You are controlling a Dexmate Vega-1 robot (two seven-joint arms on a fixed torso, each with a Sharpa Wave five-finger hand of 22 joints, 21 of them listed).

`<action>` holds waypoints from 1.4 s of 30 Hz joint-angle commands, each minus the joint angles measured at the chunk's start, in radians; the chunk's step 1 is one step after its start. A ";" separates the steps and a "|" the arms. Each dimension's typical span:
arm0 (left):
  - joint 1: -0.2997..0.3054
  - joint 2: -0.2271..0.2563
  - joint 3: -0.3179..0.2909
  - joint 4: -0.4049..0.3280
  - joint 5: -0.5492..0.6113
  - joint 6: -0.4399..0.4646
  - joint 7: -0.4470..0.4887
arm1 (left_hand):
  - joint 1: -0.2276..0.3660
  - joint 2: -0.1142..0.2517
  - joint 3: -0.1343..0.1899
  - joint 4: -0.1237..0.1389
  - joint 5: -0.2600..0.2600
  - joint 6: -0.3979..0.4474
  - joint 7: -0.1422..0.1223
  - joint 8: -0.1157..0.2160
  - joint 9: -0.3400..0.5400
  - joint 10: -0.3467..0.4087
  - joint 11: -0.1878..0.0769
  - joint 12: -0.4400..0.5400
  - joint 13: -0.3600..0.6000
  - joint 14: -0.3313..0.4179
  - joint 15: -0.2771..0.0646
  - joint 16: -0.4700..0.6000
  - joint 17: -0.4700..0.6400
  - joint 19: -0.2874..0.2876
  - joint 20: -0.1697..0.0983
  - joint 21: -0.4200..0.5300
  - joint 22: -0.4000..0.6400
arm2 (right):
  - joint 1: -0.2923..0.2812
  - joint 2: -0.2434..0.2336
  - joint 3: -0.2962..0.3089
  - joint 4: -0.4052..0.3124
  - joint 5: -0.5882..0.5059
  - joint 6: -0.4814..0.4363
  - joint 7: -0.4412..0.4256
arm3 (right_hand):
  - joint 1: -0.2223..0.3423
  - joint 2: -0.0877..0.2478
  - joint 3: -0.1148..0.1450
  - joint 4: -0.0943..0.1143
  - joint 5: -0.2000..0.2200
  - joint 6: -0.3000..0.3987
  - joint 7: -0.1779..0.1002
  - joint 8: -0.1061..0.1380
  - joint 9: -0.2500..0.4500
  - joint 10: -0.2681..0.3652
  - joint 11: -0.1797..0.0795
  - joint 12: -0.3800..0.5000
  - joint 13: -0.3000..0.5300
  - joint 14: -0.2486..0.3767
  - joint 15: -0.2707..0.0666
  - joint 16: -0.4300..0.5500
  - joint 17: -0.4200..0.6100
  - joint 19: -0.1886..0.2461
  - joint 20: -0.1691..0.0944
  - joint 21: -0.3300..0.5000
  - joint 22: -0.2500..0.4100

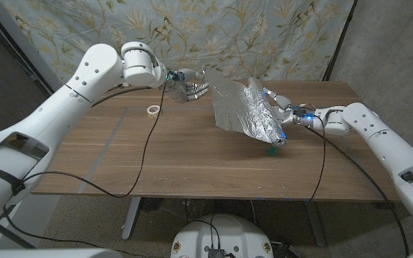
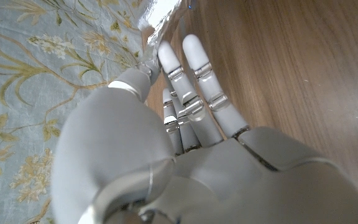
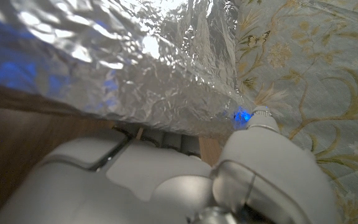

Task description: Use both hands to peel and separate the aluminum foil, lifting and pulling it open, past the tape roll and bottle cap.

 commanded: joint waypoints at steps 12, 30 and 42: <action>0.022 0.090 -0.035 -0.087 -0.017 -0.039 -0.006 | 0.009 -0.001 0.007 -0.001 0.000 0.000 0.004 -0.002 0.003 0.094 -0.096 0.000 0.004 0.009 -0.006 -0.001 0.008 0.001 -0.005 0.012 -0.002 | -0.017 -0.018 0.011 -0.024 0.017 0.014 -0.009 | -0.010 0.004 -0.006 0.000 0.010 -0.001 0.000 0.008 -0.002 0.000 0.001 -0.001 0.006 -0.002 0.004 -0.002 0.002 0.011 0.000 -0.005 0.001; -0.105 0.104 0.046 0.002 -0.092 0.115 -0.043 | -0.285 -0.081 -0.113 0.110 -0.062 -0.137 0.032 -0.014 -0.013 -0.047 -0.025 -0.108 -0.049 -0.072 0.065 -0.049 -0.041 -0.031 0.041 -0.015 -0.007 | -0.012 -0.015 -0.002 -0.023 0.004 0.028 -0.008 | -0.009 0.005 -0.008 -0.002 0.015 -0.004 0.000 0.008 -0.007 -0.004 0.002 -0.004 0.009 -0.004 0.004 -0.004 0.002 0.012 0.002 -0.010 0.001; -0.213 0.086 0.135 0.063 -0.127 0.192 -0.021 | -0.319 -0.089 -0.121 0.115 -0.080 -0.193 0.046 -0.018 -0.018 -0.081 -0.010 -0.125 -0.046 -0.090 0.078 -0.059 -0.054 -0.034 0.051 -0.031 -0.008 | -0.010 -0.015 -0.016 -0.024 -0.015 0.044 0.016 | -0.008 0.006 -0.010 -0.004 0.020 -0.005 -0.001 0.009 -0.011 -0.006 0.003 -0.005 0.010 -0.007 0.006 -0.006 0.002 0.012 0.001 -0.015 0.001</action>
